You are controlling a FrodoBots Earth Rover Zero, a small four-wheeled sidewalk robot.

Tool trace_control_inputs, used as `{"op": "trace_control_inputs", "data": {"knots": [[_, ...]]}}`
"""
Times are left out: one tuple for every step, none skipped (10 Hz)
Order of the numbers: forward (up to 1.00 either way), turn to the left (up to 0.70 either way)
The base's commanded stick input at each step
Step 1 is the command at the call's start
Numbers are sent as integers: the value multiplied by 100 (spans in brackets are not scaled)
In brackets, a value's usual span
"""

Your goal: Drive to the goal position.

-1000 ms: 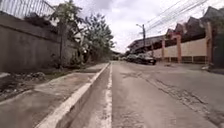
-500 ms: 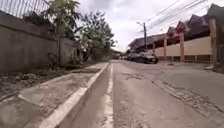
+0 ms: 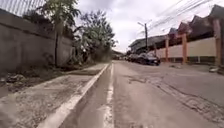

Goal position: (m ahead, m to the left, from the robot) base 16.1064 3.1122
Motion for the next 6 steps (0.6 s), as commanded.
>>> {"op": "trace_control_inputs", "data": {"knots": [[70,-4],[70,0],[70,0],[70,0],[70,0],[70,0]]}}
